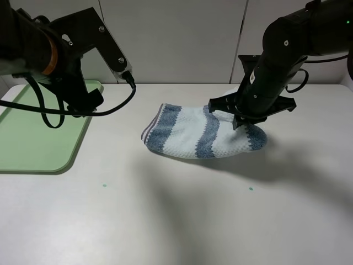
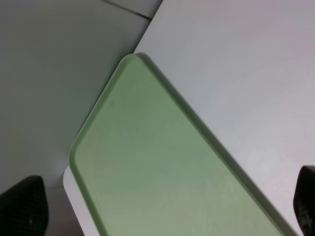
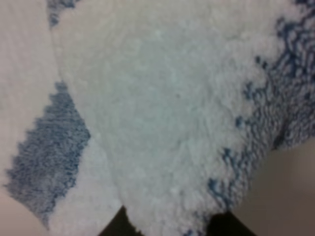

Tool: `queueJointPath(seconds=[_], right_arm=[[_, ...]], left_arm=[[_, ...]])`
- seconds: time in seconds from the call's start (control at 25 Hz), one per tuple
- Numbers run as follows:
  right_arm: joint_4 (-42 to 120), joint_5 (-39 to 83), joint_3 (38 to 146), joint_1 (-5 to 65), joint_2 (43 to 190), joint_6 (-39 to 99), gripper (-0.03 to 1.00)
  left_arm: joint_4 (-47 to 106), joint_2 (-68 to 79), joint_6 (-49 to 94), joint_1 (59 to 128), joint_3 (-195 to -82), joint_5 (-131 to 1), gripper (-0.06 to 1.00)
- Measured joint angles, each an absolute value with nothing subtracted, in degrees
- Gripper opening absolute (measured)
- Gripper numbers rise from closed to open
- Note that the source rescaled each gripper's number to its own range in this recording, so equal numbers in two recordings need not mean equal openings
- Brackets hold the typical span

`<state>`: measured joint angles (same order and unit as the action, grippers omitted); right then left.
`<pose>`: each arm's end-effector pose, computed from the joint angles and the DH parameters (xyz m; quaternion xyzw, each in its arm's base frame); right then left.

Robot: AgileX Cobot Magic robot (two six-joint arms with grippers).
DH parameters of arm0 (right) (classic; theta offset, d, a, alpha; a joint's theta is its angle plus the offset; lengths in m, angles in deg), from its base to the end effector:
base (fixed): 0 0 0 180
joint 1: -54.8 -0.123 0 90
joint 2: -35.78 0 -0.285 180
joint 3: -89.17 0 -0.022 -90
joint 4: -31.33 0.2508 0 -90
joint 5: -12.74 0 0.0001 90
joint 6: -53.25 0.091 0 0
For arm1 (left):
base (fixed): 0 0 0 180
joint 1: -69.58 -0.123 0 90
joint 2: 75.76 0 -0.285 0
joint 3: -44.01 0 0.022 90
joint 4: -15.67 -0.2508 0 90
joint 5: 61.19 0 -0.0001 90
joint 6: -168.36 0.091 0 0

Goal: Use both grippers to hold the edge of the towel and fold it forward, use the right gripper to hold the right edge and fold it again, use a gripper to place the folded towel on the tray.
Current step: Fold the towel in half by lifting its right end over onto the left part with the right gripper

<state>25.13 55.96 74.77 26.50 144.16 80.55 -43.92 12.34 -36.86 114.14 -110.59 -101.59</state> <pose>0.2979 0.1528 0.1882 -0.0432 0.9908 0.0200 0.1270 0.2359 -0.1608 0.2730 0.4337 0.7837 0.2153 0.3891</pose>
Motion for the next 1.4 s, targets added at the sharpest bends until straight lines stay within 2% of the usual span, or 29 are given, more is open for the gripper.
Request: queueJointPath(seconds=[0.32, 0.6, 1.04, 1.4], right_arm=[[18.6, 66.8, 74.8, 30.3, 144.2, 80.6, 0.14], [13.5, 71.5, 74.8, 34.2, 144.2, 81.0, 0.14], [12.1, 70.4, 74.8, 34.3, 144.2, 81.0, 0.14], [17.7, 63.3, 74.8, 34.3, 144.2, 81.2, 0.14]], left_arm=[[-43.9, 12.3, -36.9, 114.1, -110.6, -101.6, 1.00], [-43.9, 12.3, -36.9, 114.1, -110.6, -101.6, 1.00], [-43.9, 12.3, -36.9, 114.1, -110.6, -101.5, 1.00], [-43.9, 12.3, -36.9, 114.1, -110.6, -101.4, 1.00]])
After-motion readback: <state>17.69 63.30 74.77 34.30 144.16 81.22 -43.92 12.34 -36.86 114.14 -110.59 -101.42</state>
